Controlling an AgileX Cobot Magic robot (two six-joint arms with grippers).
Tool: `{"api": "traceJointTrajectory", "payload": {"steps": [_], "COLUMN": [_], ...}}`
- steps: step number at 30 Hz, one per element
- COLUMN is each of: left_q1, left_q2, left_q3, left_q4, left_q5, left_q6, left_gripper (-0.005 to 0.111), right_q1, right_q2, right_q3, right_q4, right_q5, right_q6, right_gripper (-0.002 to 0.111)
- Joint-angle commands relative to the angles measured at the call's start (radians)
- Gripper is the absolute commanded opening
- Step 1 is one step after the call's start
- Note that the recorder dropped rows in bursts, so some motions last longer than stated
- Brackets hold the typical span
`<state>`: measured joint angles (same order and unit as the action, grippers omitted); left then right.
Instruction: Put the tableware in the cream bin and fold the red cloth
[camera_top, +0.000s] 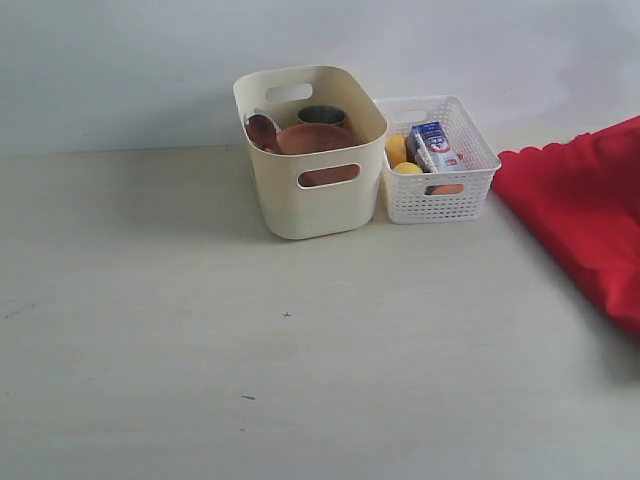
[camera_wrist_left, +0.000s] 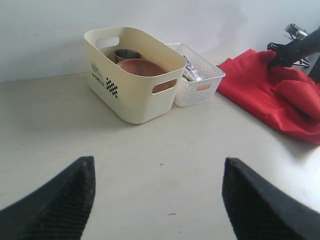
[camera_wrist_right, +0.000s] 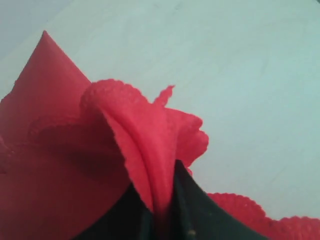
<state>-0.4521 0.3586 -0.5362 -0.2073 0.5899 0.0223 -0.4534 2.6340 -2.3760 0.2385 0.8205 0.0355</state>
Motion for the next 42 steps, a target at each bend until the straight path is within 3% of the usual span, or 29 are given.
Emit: {"api": "traceJointTrajectory", "payload": {"steps": [1,3,4,12,14,20,33,37,42], "left_q1": [0.002,0.002,0.002,0.002,0.002,0.002,0.002,0.002,0.002], "left_q2": [-0.007,-0.007,-0.007,-0.007,-0.009,-0.049,-0.213,-0.256,-0.295], "left_q3": [0.001,0.001,0.001,0.001,0.001,0.001,0.001,0.001,0.001], "left_q4": [0.004,0.004,0.004,-0.024,-0.035,-0.038,-0.046,-0.046,-0.046], "left_q5": [-0.021,-0.021,-0.021,-0.033,-0.035,-0.035,-0.033,-0.031,-0.028], "left_q6": [-0.008,-0.008,-0.008,-0.013,-0.013,-0.008,-0.007,-0.004,-0.004], "left_gripper": [0.069,0.069,0.069,0.069,0.069,0.069,0.069,0.069,0.069], "right_q1": [-0.002,-0.002,-0.002,0.000,0.000,0.000,0.000,0.000,0.000], "right_q2": [-0.018,-0.062,-0.079,-0.184,-0.205,-0.408,-0.815,-0.860,-0.865], "right_q3": [-0.014,-0.014,-0.014,-0.014,0.003,0.298,1.118,1.310,1.461], "right_q4": [-0.034,-0.133,-0.170,-0.212,-0.190,-0.190,-0.188,-0.183,-0.044], "right_q5": [-0.004,0.038,0.059,0.393,0.401,0.398,0.033,-0.092,-0.211], "right_q6": [-0.089,-0.085,-0.085,-0.085,-0.085,-0.087,-0.072,-0.029,-0.035], "right_gripper": [0.054,0.098,0.105,0.103,0.100,0.088,0.088,0.088,0.088]}}
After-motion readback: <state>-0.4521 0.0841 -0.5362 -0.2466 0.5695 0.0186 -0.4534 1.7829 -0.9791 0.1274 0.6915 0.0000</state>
